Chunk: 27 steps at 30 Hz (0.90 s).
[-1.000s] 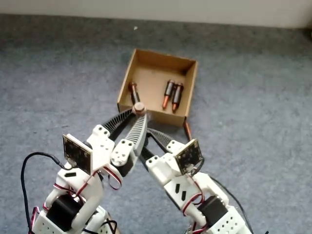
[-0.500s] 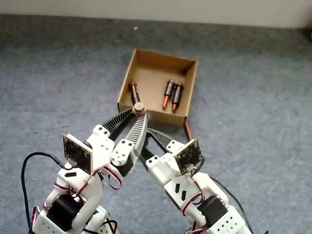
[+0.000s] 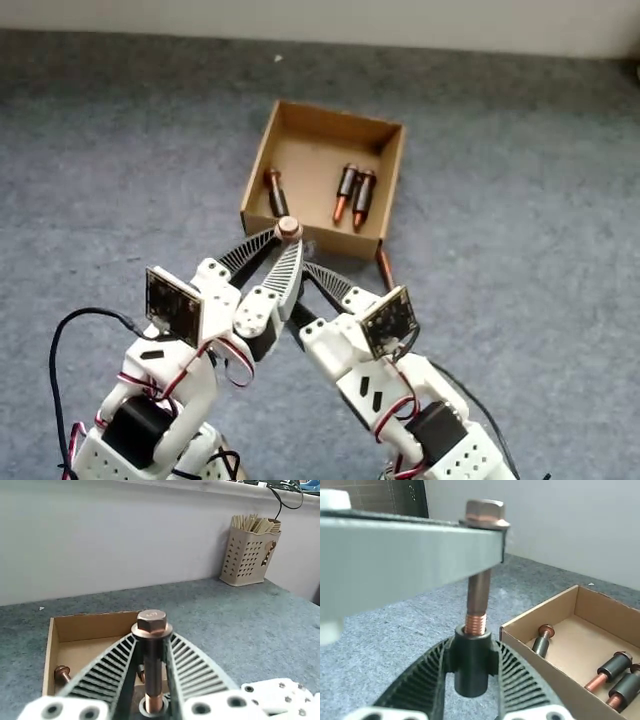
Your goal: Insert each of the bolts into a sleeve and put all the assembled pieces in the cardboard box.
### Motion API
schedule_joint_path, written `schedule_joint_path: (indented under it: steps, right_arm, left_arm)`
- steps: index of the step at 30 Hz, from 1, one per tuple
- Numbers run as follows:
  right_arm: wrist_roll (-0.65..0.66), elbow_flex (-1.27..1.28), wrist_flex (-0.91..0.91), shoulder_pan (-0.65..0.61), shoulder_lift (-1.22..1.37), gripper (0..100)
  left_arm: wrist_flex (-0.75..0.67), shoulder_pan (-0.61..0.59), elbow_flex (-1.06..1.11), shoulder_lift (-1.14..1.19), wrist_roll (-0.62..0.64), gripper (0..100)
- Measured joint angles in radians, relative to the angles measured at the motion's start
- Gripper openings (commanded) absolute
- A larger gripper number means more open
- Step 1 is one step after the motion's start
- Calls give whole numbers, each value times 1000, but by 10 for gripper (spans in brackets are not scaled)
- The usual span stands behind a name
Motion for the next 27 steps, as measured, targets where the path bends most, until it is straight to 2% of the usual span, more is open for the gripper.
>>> schedule_joint_path:
  steps: [6, 11, 18, 23, 27]
  right_arm:
    - [0, 0, 0, 26, 0, 5]
    - [2, 0, 0, 44, 0, 5]
    - [3, 2, -2, 68, -2, 5]
    - [3, 2, -2, 72, -6, 5]
    - [-80, 2, -2, 143, -5, 5]
  left_arm:
    - [0, 0, 3, 0, 0, 20]
    - [21, 0, 14, 2, 0, 165]
    - [181, -3, -5, 0, -11, 214]
    - [293, -3, -77, 0, -71, 214]
    - [301, -49, -124, -8, -112, 213]
